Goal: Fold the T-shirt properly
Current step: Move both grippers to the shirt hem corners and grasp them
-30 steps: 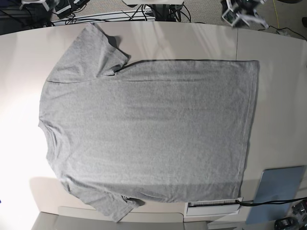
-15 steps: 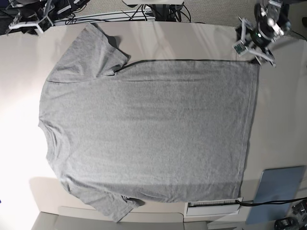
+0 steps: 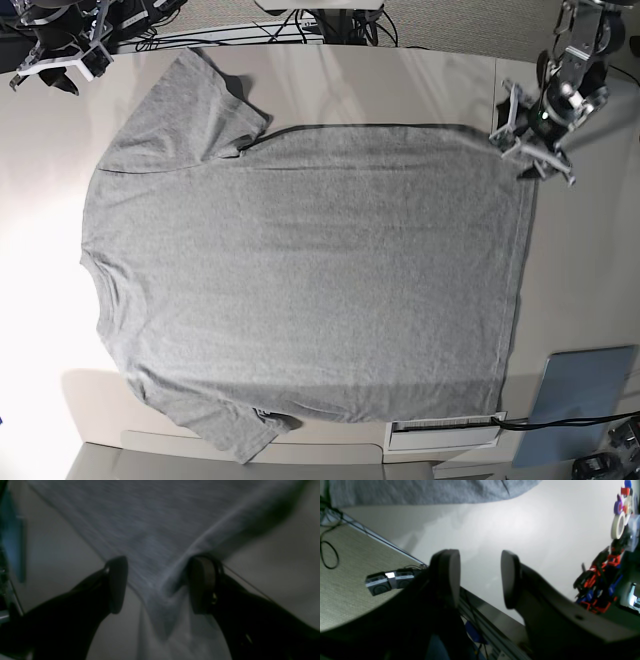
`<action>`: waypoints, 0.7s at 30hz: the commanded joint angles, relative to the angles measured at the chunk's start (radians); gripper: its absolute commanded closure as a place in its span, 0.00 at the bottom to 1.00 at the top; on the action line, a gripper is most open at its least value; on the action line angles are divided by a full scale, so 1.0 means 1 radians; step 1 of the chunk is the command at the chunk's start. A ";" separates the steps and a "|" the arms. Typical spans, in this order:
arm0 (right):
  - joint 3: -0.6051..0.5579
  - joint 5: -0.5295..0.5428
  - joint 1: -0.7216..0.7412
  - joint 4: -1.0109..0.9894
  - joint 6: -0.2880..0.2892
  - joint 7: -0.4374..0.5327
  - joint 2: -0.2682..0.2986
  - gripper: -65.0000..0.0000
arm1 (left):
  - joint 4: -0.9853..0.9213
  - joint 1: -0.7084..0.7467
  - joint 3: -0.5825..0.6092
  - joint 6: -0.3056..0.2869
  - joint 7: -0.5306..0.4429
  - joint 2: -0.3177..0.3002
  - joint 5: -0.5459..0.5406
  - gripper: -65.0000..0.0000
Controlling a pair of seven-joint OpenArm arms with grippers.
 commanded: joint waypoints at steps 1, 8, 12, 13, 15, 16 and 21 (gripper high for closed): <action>0.009 -0.014 -0.011 0.014 -0.010 0.020 0.010 0.59 | -0.038 0.005 0.021 -0.048 0.100 -0.009 0.039 0.40; 0.008 -0.062 -0.011 0.002 0.110 0.081 0.098 0.59 | -0.081 -0.019 0.024 -0.098 0.099 -0.019 0.098 0.45; 0.008 -0.063 -0.011 0.002 0.114 0.080 0.155 0.59 | -0.082 -0.018 0.024 -0.211 0.083 -0.030 0.102 0.70; 0.008 -0.069 -0.011 0.002 0.114 0.081 0.167 0.59 | -0.082 -0.018 0.024 -0.230 0.080 -0.030 0.102 0.78; 0.008 -0.069 -0.012 0.000 0.114 0.085 0.192 0.59 | -0.082 -0.014 0.024 -0.255 0.080 -0.030 0.101 0.96; 0.006 -0.069 -0.011 -0.005 0.114 0.091 0.204 0.59 | -0.082 -0.011 0.024 -0.265 0.080 -0.030 0.101 1.00; -0.065 -0.192 -0.001 -0.084 0.114 0.203 0.270 0.59 | -0.082 0.001 0.024 -0.266 0.080 -0.029 0.090 1.00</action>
